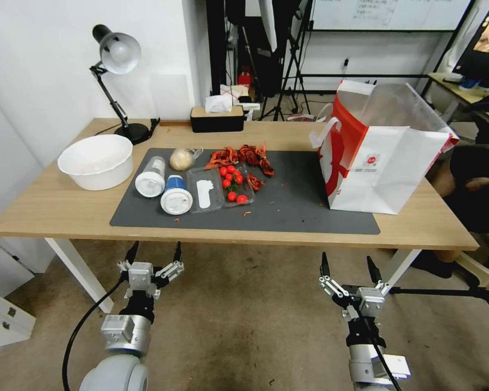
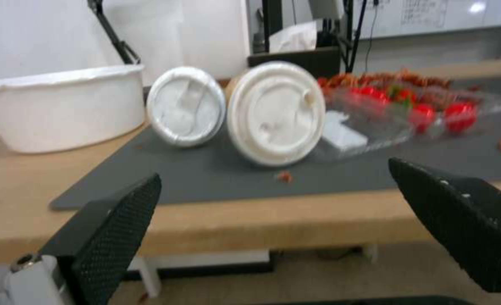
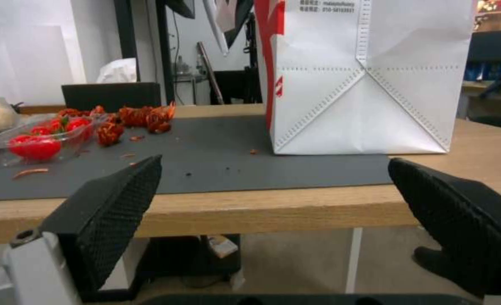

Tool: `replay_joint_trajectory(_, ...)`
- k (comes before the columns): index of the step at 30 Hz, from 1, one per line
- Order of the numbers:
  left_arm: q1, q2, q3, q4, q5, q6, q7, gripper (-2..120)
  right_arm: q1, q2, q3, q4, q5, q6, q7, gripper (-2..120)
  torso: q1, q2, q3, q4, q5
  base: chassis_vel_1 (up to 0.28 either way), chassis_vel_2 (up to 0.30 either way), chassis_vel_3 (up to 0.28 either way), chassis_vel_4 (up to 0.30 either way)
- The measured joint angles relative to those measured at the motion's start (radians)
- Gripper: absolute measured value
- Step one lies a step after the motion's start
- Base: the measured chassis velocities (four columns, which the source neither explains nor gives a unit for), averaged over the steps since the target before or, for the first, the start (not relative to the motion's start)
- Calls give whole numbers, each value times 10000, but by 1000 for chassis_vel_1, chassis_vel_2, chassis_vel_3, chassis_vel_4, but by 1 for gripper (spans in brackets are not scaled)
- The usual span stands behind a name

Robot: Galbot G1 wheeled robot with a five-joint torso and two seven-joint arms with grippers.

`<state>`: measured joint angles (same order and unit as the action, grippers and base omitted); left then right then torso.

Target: Pick up the trash from the table and place it into the takeout bag.

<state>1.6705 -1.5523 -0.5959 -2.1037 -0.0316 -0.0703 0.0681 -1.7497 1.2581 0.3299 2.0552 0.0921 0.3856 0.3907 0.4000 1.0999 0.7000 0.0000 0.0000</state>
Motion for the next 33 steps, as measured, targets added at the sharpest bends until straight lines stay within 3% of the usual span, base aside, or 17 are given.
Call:
replay_joint_trajectory(14,-846,508,538,-38,-1257,478,-45,100,22,96,26,1,0,-28,4,100,0,0,1,-1,0,0,0,0,0)
replay_joint_trajectory(22,-1681,805,646,-64,-2064,1452,-384,100,131,90,9,96,-33,-267,-2,100,0,0,2,1,0,0,0,0,0)
replay_joint_trajectory(26,-2534,1190,739,79,-2789,2638,-1033,100,169,111,2,147,-60,-419,-8,100,0,0,1,0,0,0,0,0,0)
replay_joint_trajectory(33,-3784,1500,935,550,-3462,3758,-1763,100,267,166,-21,146,-74,-540,-17,100,0,-1,1,-1,0,0,0,0,0)
